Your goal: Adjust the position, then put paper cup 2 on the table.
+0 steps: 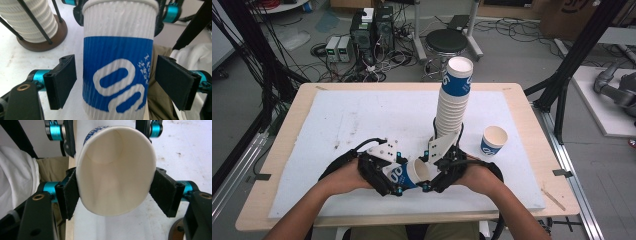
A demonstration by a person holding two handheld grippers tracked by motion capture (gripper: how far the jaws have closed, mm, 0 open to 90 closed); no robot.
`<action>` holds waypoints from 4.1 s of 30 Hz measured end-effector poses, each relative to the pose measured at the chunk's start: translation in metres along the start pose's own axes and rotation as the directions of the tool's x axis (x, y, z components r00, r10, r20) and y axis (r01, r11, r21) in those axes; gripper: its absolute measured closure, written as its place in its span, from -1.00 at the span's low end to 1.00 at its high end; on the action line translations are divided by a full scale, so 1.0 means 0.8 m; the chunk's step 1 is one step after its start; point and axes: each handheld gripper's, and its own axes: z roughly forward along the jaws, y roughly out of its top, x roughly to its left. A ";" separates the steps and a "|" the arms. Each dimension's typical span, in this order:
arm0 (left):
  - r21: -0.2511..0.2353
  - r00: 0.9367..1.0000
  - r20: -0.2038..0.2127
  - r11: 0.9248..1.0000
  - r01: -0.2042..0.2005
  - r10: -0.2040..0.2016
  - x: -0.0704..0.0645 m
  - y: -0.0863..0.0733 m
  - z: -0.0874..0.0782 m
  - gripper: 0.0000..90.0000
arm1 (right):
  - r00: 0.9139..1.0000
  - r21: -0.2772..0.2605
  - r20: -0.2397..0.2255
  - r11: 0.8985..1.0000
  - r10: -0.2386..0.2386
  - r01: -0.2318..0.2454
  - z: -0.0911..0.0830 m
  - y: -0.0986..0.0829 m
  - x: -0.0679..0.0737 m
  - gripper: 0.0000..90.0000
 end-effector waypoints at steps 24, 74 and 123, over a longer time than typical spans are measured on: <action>0.084 0.998 0.065 0.996 0.007 -0.013 0.002 -0.001 0.022 -0.34 | 0.998 0.156 -0.038 0.987 -0.041 0.046 0.011 0.022 0.005 -0.37; -0.487 0.961 -0.163 0.865 0.119 -0.223 0.019 -0.105 -0.007 -0.42 | 0.869 -0.359 0.330 0.900 0.369 -0.246 -0.067 -0.126 0.007 -0.53; -0.690 0.783 -0.417 0.722 0.056 -0.460 0.083 -0.167 -0.063 -0.44 | 0.835 -0.442 0.354 0.862 0.421 -0.248 -0.060 -0.157 0.028 -0.53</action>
